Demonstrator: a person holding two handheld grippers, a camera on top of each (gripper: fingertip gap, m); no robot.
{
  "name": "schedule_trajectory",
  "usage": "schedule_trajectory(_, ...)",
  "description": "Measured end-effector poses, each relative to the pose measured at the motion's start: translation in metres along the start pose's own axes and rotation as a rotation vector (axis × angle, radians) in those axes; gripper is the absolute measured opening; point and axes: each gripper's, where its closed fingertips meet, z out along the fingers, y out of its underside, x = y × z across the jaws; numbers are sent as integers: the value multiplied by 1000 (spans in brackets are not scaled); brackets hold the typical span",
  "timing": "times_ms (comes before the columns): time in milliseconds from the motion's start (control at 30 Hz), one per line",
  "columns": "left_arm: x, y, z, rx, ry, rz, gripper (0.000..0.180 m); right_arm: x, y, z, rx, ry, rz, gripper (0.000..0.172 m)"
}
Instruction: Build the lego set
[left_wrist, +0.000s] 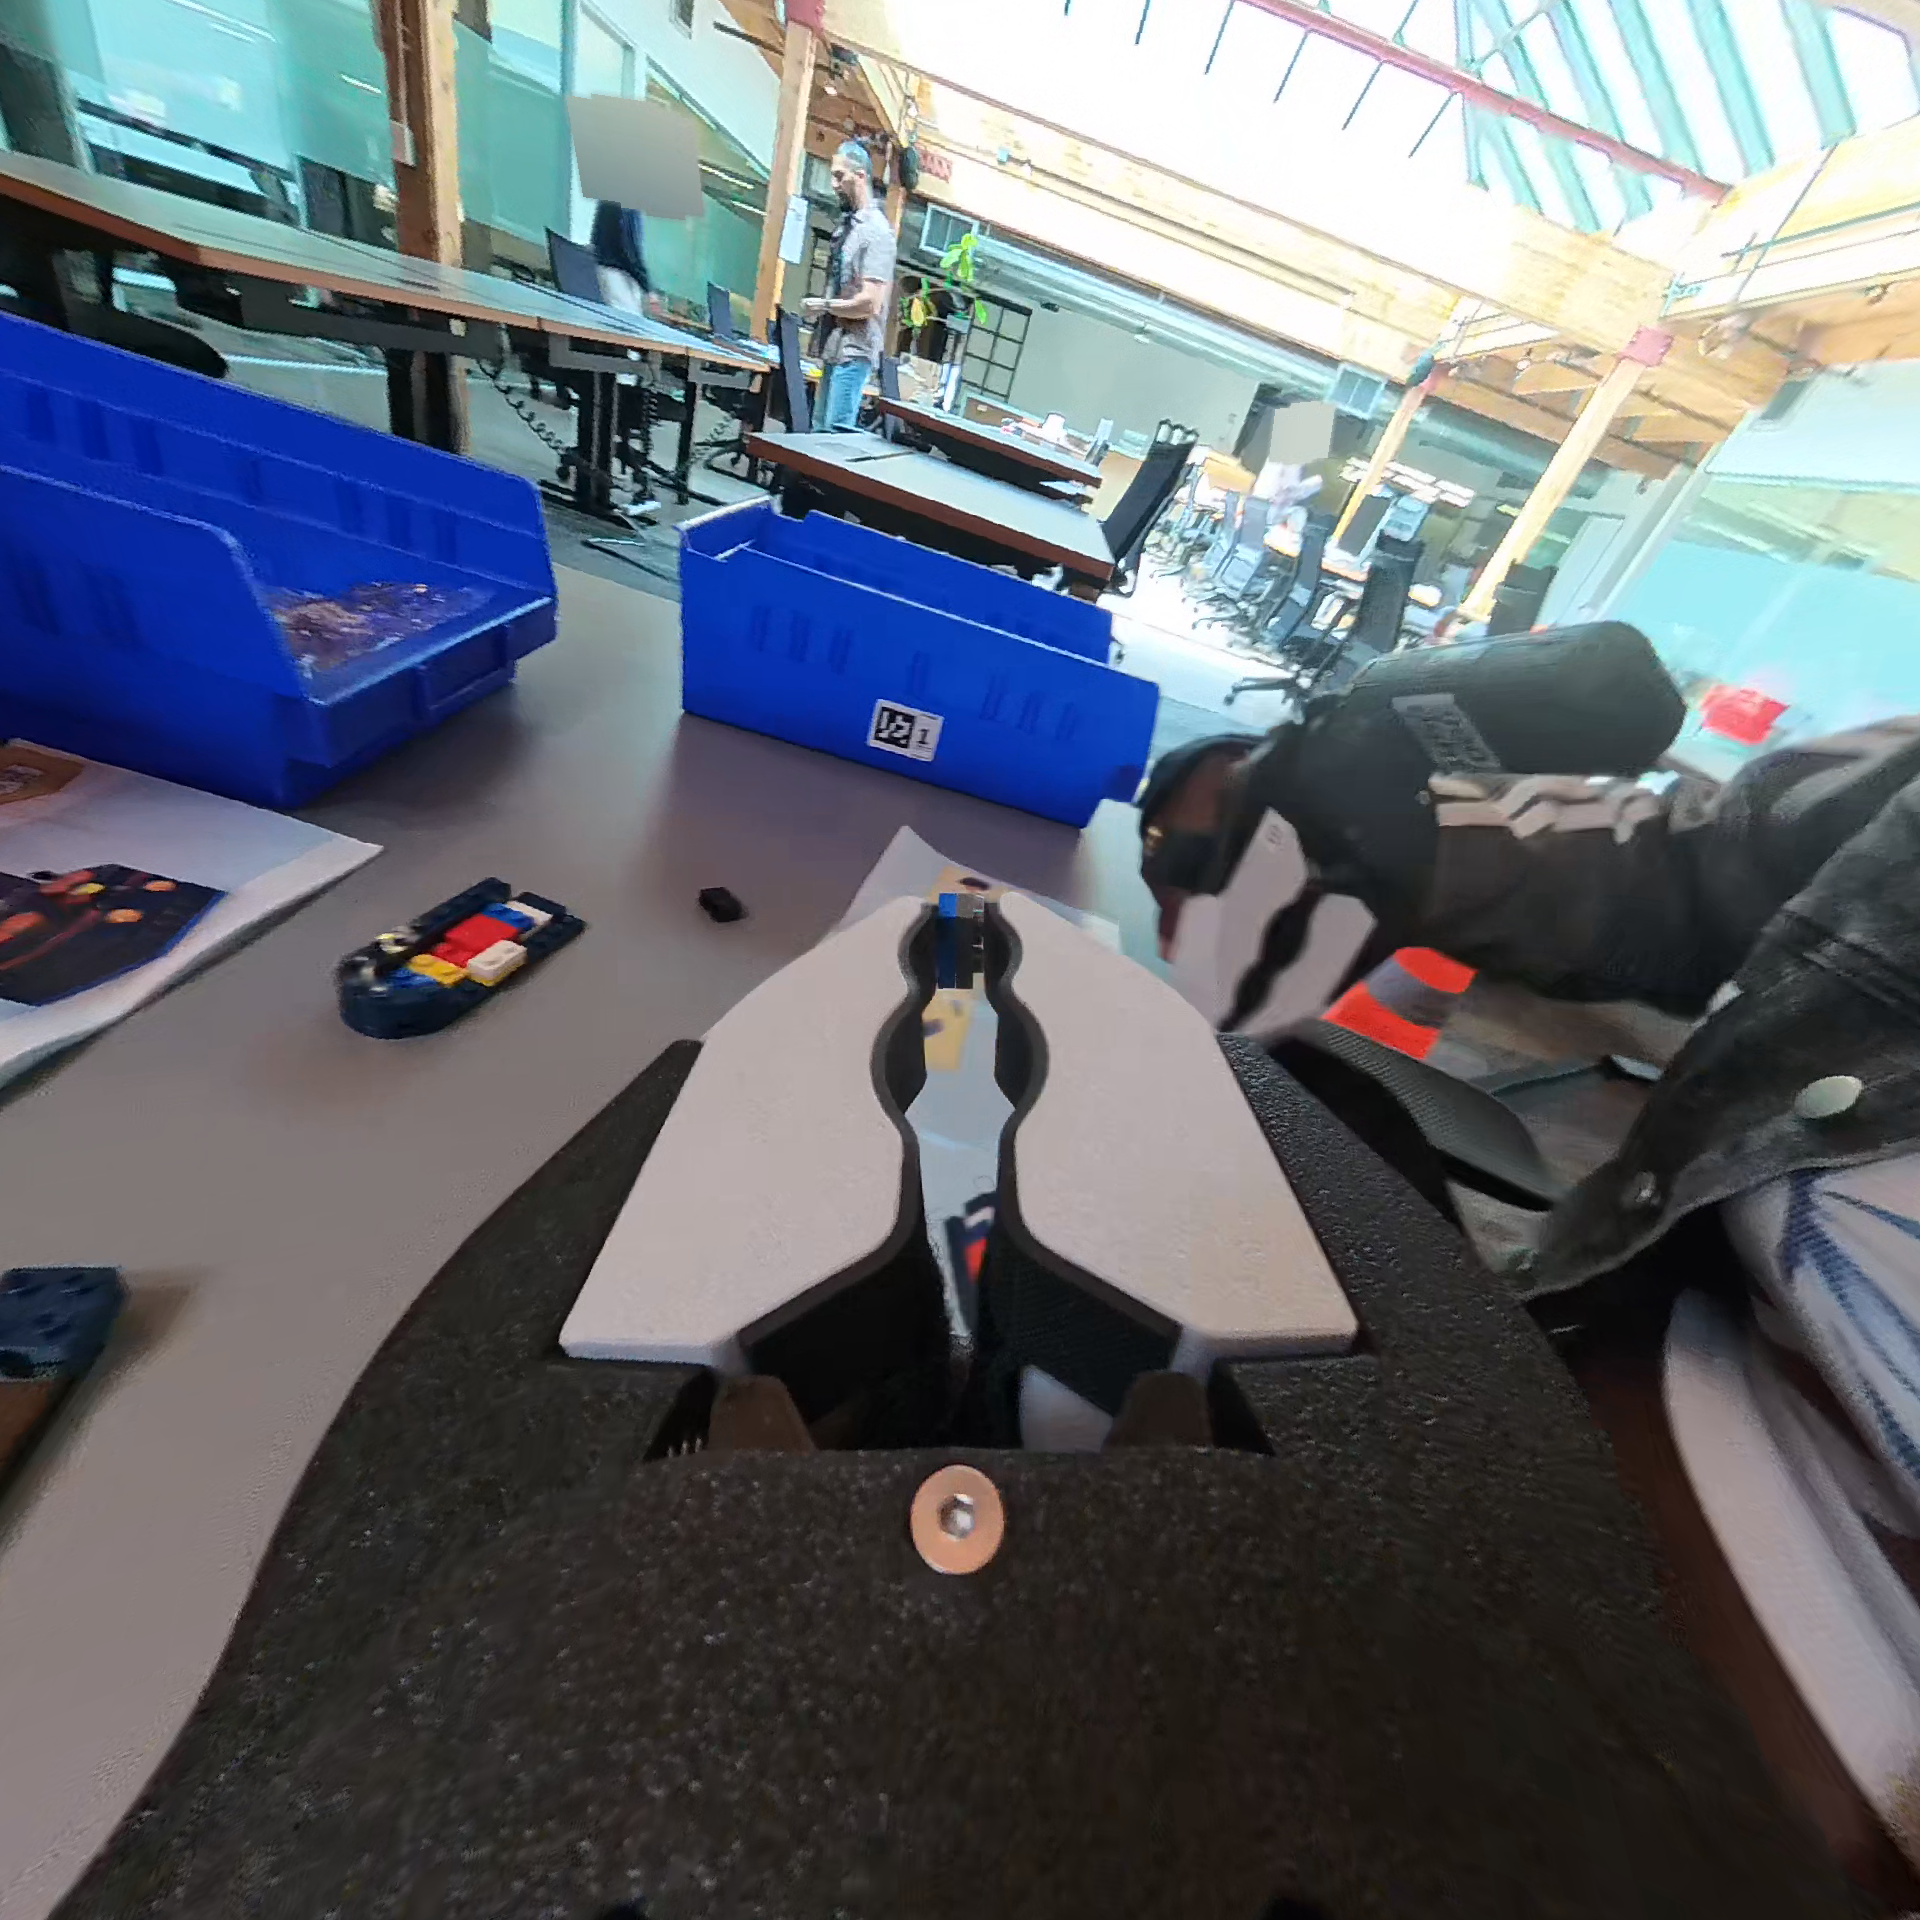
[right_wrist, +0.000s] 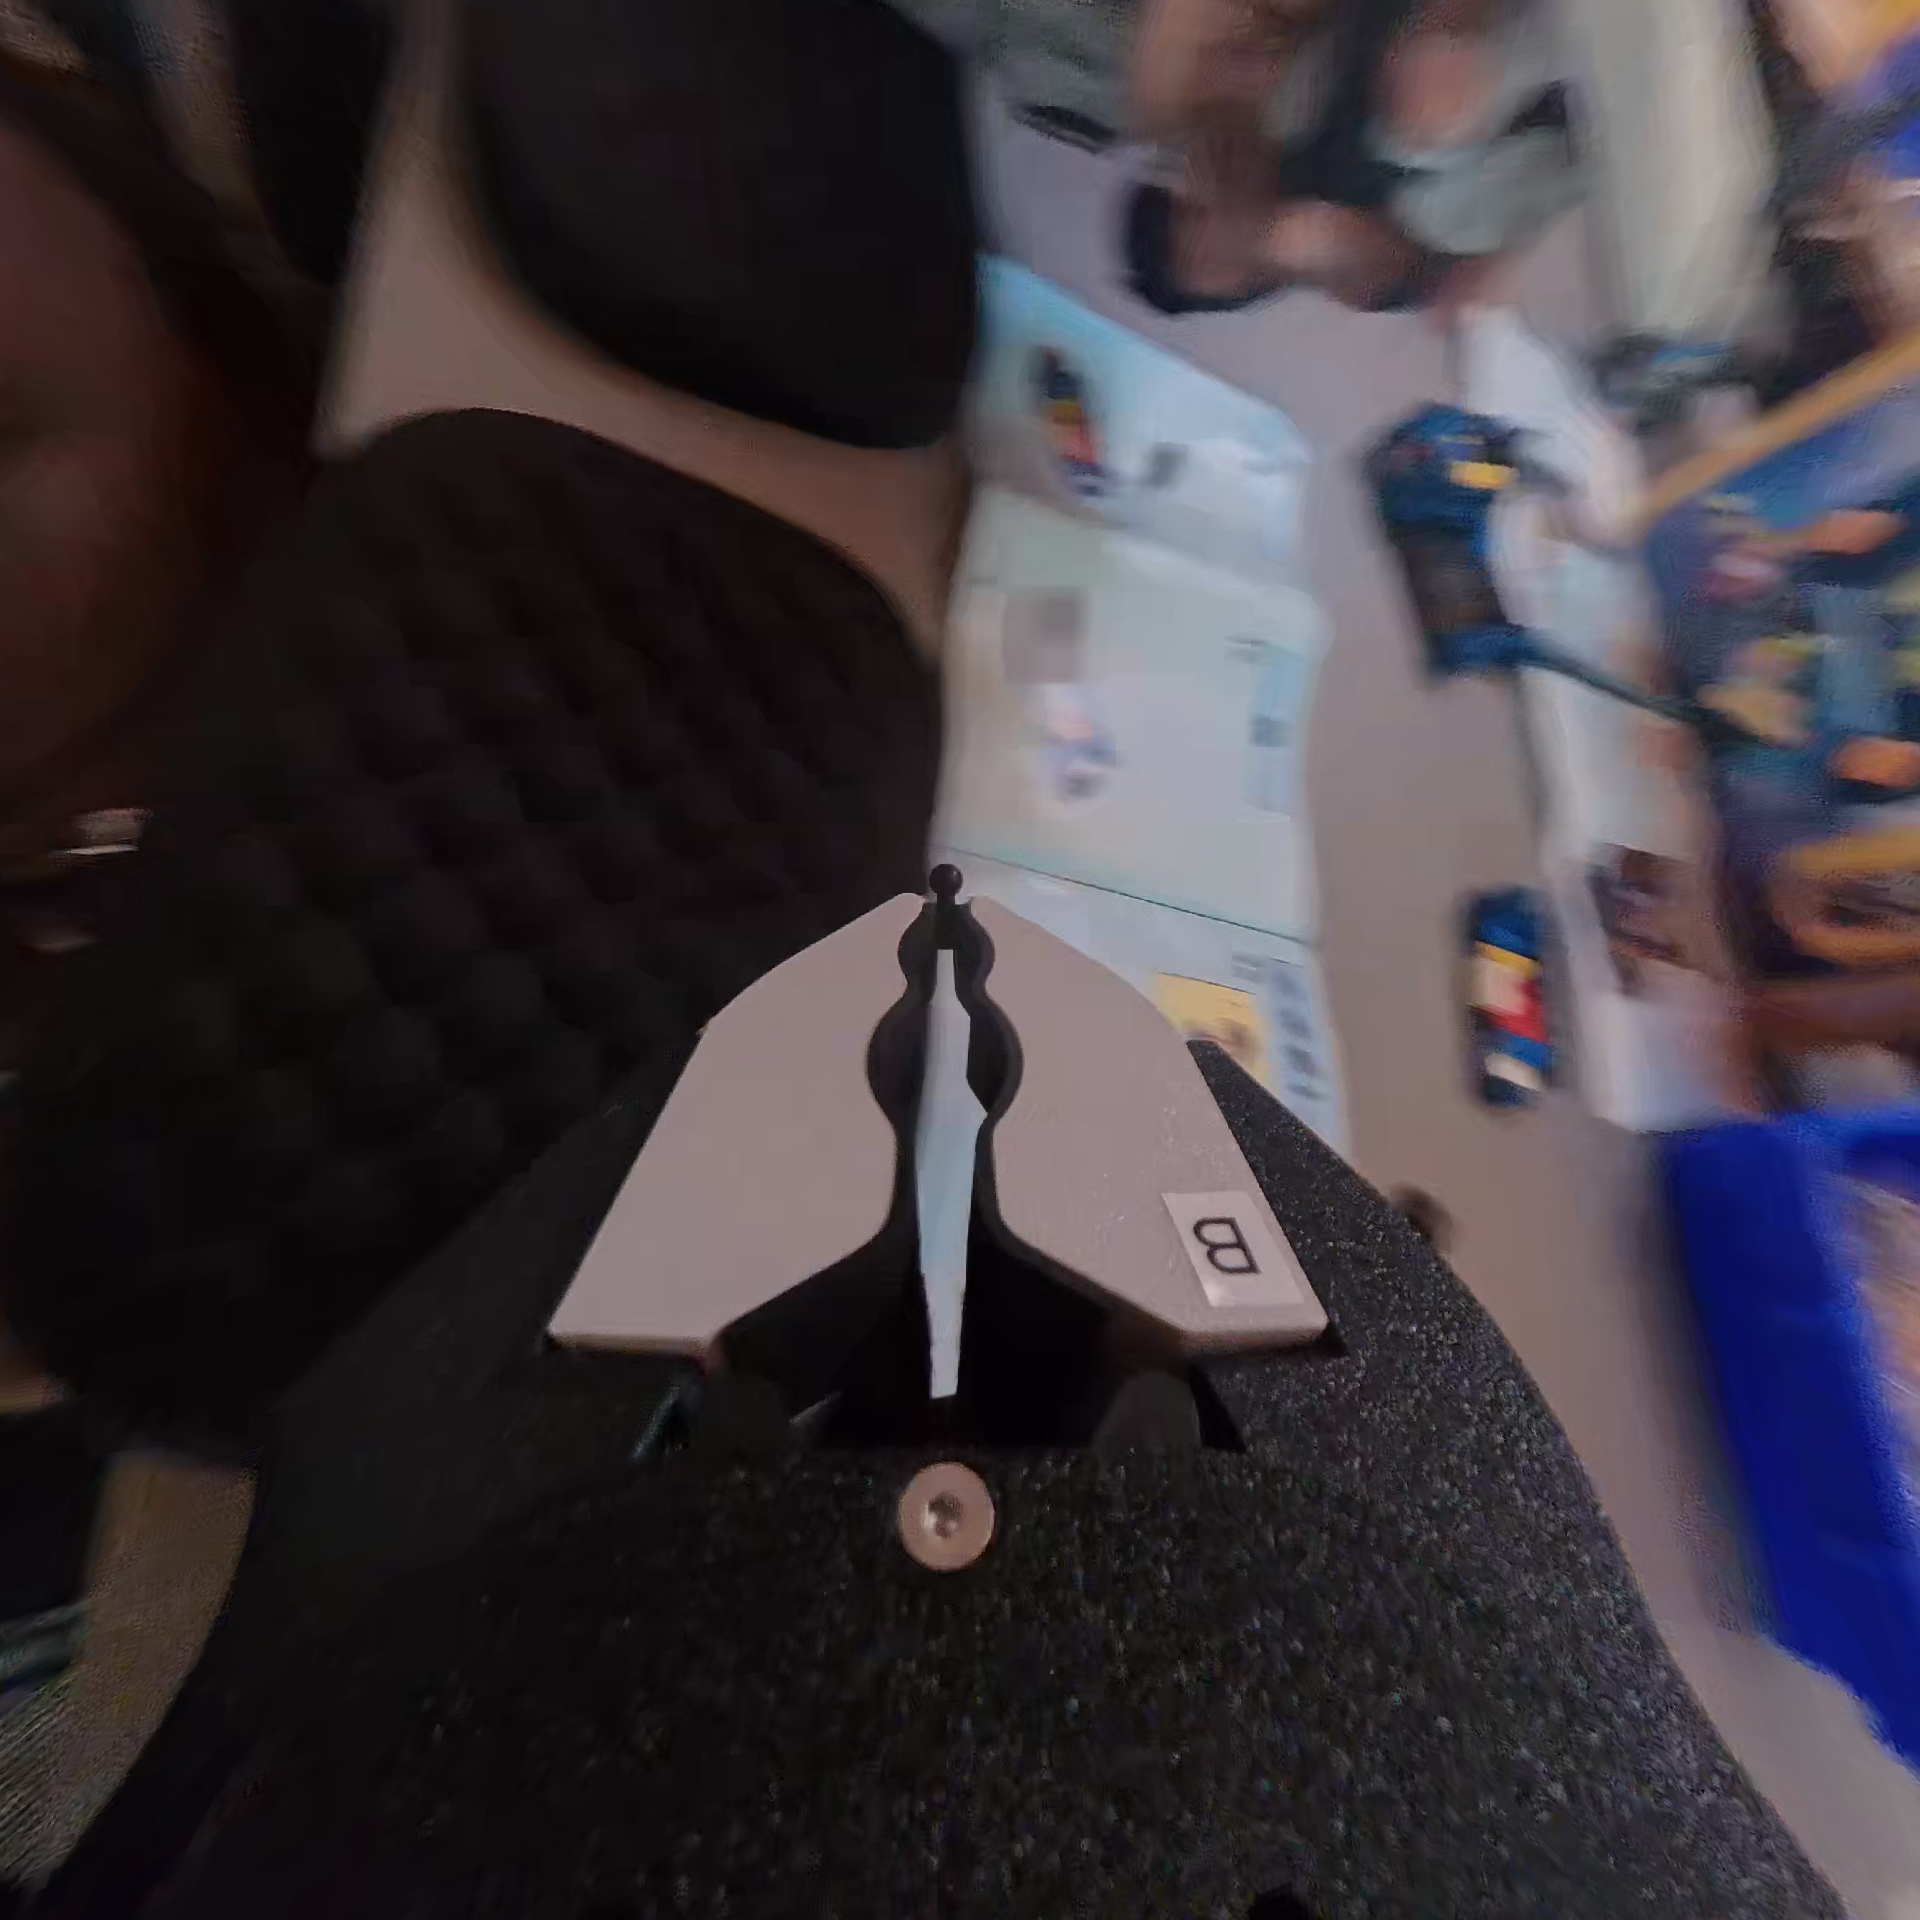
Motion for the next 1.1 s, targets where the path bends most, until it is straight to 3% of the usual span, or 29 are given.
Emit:
schedule_trajectory(67,14,0,1,18,47,-56,8,39,-3,-11,-21,268,-55,3)
schedule_trajectory(167,30,-2,0,67,115,-135,8,76,-20,-17,-8,546,-87,3)
schedule_trajectory(300,35,8,-6,77,112,-176,8,84,-43,7,-15,660,-167,3)
schedule_trajectory(500,37,28,-12,1,37,-230,8,67,-55,33,-45,635,-236,3)
schedule_trajectory(667,59,64,2,-221,-20,-467,8,32,-45,29,-128,484,-185,3)
schedule_trajectory(833,85,90,17,-250,33,-747,8,-12,-35,21,-133,364,-11,3)
schedule_trajectory(1100,83,103,28,-303,-61,-728,8,-16,-21,24,-140,426,89,3)
